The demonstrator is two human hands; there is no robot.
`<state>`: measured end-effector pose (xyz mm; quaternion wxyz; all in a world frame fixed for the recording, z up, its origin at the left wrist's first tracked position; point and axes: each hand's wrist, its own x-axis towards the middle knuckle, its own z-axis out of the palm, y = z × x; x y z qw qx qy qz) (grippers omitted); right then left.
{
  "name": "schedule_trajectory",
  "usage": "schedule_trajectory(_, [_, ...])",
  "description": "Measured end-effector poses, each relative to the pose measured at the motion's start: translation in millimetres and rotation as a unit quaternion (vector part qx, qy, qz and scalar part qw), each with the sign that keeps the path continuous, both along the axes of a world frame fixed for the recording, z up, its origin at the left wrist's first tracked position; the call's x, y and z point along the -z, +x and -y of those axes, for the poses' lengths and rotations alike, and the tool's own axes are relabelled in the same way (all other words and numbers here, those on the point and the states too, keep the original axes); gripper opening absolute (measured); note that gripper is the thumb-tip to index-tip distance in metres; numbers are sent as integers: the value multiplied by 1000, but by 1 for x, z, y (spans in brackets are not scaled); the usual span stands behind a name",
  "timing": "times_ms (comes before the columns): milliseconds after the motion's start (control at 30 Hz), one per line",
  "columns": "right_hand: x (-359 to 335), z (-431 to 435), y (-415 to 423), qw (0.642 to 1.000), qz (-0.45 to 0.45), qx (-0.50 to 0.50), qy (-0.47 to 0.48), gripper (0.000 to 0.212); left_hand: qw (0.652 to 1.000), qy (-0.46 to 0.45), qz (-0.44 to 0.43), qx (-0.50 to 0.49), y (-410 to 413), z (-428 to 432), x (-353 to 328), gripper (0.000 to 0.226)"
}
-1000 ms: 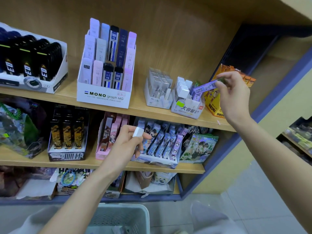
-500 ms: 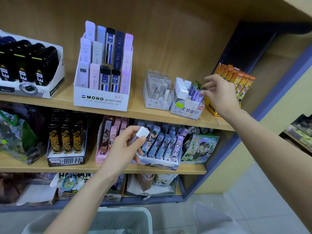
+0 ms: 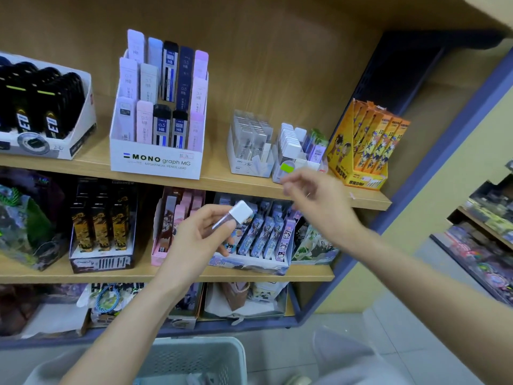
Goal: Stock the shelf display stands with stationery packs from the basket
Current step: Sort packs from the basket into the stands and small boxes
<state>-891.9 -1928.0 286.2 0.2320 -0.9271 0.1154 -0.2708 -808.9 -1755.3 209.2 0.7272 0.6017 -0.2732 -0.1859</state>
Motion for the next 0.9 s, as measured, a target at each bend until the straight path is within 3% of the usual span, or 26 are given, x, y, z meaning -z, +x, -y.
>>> schedule_trajectory(167, [30, -43, -18, 976, -57, -70, 200, 14, 999, -1, 34, 12, -15, 0, 8, 12])
schedule_trajectory(367, [44, -43, -31, 963, -7, -69, 261, 10, 990, 67, 125, 3, -15, 2, 8, 12])
schedule_trajectory(500, [7, -13, -29, 971, 80, -28, 224, 17, 967, 95, 232, -47, -2, 17, -27, 13])
schedule_trajectory(700, [-59, 50, 3, 972, 217, 68, 60, 8, 901, 99, 412, -88, 27, 62, -83, 16])
schedule_trajectory(900, [-70, 87, 54, 979, 154, 104, -78, 9, 842, 164, 510, -65, 48, 99, -92, 26])
